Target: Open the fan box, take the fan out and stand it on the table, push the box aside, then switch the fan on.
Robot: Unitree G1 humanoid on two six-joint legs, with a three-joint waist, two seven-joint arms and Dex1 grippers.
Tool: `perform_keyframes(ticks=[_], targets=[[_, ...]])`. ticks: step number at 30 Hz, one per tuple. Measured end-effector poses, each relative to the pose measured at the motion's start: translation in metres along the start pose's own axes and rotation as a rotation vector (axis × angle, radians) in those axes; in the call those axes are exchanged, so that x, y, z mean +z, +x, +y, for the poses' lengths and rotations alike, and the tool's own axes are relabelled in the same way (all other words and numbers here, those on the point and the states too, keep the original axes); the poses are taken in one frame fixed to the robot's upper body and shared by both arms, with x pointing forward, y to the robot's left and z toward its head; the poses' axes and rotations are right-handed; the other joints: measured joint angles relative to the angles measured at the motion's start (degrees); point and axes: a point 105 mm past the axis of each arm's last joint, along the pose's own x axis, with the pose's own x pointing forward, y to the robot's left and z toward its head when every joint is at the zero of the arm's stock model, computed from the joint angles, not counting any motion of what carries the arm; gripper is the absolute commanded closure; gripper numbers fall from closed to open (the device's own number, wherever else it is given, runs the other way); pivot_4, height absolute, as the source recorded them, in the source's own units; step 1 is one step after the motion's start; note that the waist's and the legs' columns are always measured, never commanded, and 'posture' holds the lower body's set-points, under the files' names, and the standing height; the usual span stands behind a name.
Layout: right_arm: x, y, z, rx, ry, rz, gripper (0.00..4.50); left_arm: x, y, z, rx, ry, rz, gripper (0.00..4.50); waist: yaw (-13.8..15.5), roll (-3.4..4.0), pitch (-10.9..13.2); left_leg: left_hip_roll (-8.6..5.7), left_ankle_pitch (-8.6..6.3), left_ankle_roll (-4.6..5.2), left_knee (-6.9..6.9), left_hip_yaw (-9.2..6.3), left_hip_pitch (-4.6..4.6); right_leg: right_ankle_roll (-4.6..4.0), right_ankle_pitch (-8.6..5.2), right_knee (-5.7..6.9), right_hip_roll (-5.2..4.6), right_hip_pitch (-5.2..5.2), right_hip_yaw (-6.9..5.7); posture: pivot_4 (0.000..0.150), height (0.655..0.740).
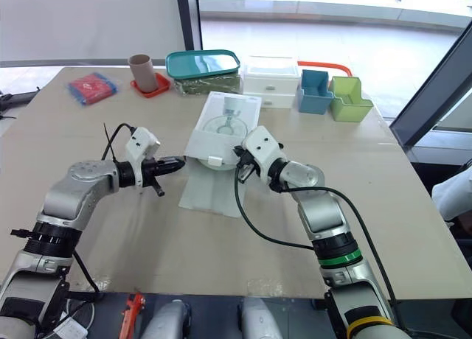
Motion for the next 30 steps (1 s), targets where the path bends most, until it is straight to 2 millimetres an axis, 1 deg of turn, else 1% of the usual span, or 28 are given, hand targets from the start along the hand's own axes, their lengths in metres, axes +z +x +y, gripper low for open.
perform_keyframes(ticks=[4,8,13,18,23,30], targets=[[-0.001,0.000,0.001,0.001,0.001,0.001,4.41,-0.001,0.000,-0.002,0.001,-0.076,-0.030,4.50,-0.01,0.00,0.00,0.00,0.00,0.00,0.00,-0.01,0.00,0.00,0.00,0.00,0.00,0.00,-0.01,0.150,0.7400],[-0.001,-0.001,0.001,0.001,0.002,0.002,4.41,0.000,-0.005,-0.003,-0.015,-0.082,-0.029,4.50,-0.02,0.00,0.00,0.01,0.00,0.00,0.00,-0.01,0.00,0.00,0.00,0.00,0.00,0.00,-0.02,0.150,0.7400],[-0.001,-0.001,0.001,0.002,0.002,0.003,4.41,0.001,-0.016,0.009,0.026,-0.051,-0.012,4.50,0.00,0.00,0.00,0.00,0.00,0.00,0.00,-0.01,0.01,0.00,0.00,0.00,0.00,0.00,-0.03,0.150,0.7400],[-0.001,-0.001,0.001,0.003,0.002,0.003,4.41,-0.002,-0.020,0.017,0.056,-0.051,0.005,4.50,0.00,0.00,0.00,0.01,0.00,0.00,-0.01,-0.01,0.00,0.00,0.00,0.00,0.00,0.00,-0.03,0.150,0.7400],[-0.001,0.000,0.002,0.004,0.000,0.002,4.41,0.001,-0.020,0.026,0.107,-0.027,-0.008,4.50,0.00,0.00,0.00,0.01,0.00,0.00,-0.01,-0.01,0.01,-0.01,0.00,0.00,0.00,0.00,-0.03,0.150,0.7400],[-0.001,0.000,0.002,0.005,-0.001,-0.001,4.41,0.002,-0.009,0.025,0.126,-0.037,-0.038,4.50,0.04,0.00,0.00,0.00,0.00,0.00,-0.01,-0.01,0.01,-0.01,0.01,0.00,-0.01,0.00,-0.04,0.150,0.7400]])
